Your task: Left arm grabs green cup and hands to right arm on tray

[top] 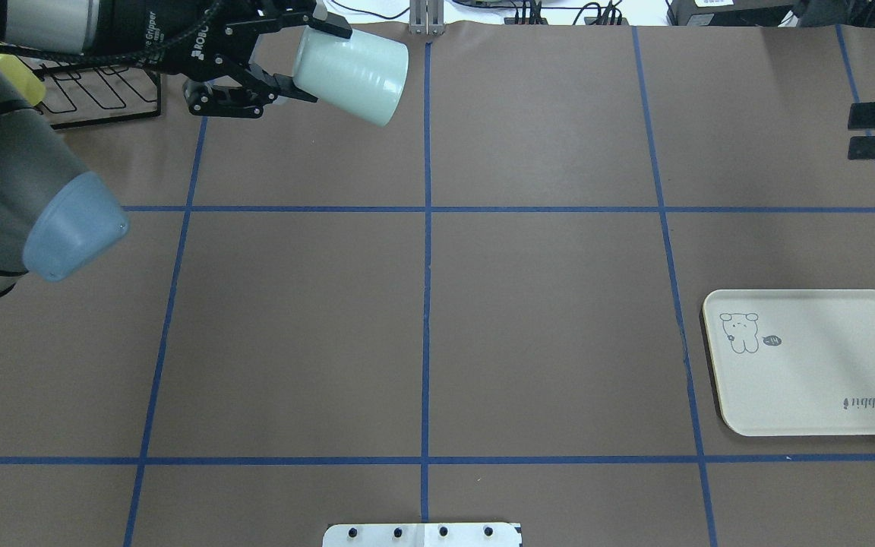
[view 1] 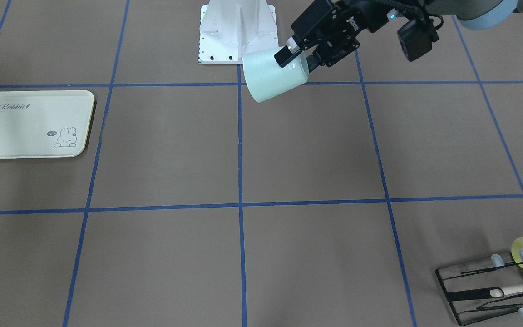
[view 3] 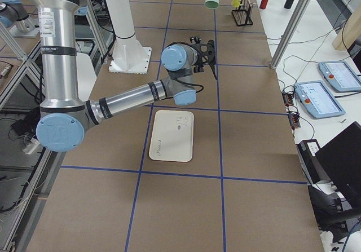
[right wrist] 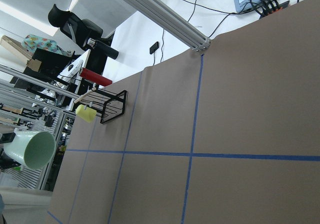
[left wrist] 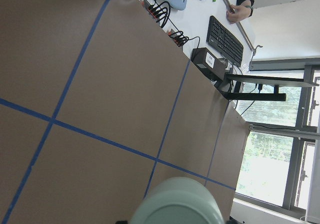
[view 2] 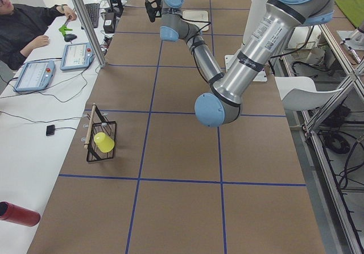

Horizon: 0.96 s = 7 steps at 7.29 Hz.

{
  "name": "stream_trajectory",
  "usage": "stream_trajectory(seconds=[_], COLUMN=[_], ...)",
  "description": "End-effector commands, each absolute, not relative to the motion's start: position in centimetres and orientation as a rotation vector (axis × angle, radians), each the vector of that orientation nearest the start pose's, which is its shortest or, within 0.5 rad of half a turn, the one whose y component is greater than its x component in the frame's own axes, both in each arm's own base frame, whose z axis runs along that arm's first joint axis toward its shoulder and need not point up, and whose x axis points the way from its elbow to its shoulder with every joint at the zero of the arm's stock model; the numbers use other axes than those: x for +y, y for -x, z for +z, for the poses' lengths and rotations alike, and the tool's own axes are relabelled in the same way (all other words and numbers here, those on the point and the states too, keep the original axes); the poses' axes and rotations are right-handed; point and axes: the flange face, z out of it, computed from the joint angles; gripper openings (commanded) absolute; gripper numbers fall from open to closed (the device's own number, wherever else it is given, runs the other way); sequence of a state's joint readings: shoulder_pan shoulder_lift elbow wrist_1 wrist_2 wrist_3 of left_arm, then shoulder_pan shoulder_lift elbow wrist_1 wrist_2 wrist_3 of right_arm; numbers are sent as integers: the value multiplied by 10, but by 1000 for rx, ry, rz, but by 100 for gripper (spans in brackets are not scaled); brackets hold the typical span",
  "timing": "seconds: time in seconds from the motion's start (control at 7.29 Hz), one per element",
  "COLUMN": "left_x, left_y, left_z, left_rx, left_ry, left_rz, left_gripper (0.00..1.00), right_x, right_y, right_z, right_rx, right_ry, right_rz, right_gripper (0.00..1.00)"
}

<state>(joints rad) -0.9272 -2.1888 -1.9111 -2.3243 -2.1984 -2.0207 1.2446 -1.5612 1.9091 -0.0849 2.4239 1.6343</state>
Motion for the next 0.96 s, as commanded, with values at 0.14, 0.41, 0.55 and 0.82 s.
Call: stream_trajectory(seconds=[0.14,0.41,0.55,0.82], left_x=[-450,-432,-429,-425], left_y=[-264,-264,-265,-268], left_z=[61,49,48,46], left_rx=[1754,1788,1793,1795], left_ry=[107,167,185,193], left_rz=[-483,-483,-488,-479], left_gripper=[2,2,2,2], right_x=[-397,-385,-374,-350], right_y=[132,163,179,237], right_z=[312,288,283,264], right_rx=[-1886,-2044,-2128,-2308], right_ry=[-435,-403,-401,-357], right_rz=[162,155,160,222], right_gripper=[99,99,99,99])
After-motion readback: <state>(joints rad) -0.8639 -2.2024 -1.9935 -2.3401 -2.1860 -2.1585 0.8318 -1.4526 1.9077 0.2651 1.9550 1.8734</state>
